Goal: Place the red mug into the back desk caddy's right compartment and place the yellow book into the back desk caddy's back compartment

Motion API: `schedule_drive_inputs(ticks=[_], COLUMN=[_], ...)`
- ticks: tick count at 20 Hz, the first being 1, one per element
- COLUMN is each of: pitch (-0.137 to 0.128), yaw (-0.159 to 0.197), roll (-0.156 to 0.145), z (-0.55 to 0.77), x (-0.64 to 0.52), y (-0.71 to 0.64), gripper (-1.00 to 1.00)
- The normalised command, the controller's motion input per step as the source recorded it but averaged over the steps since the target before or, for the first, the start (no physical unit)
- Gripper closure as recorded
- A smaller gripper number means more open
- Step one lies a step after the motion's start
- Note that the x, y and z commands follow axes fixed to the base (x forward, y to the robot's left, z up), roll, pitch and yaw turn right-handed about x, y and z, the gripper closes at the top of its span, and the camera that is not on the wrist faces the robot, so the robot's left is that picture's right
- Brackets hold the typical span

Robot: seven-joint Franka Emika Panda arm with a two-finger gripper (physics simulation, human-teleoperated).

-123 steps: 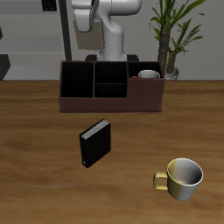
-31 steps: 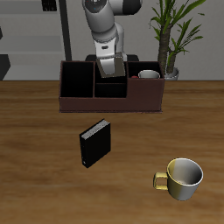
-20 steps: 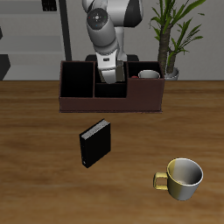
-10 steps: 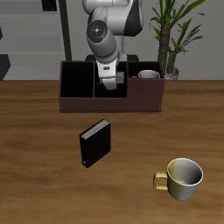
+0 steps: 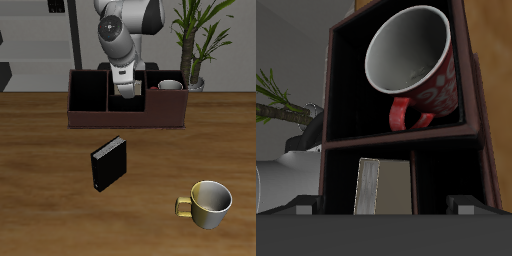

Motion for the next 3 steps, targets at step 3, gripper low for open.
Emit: schedule_drive_inputs(ticks=[3], pitch=[-0.027], yaw=[-0.002], roll=[0.001], z=[0.07], x=[0.01], y=[-0.02], gripper=[-1.0])
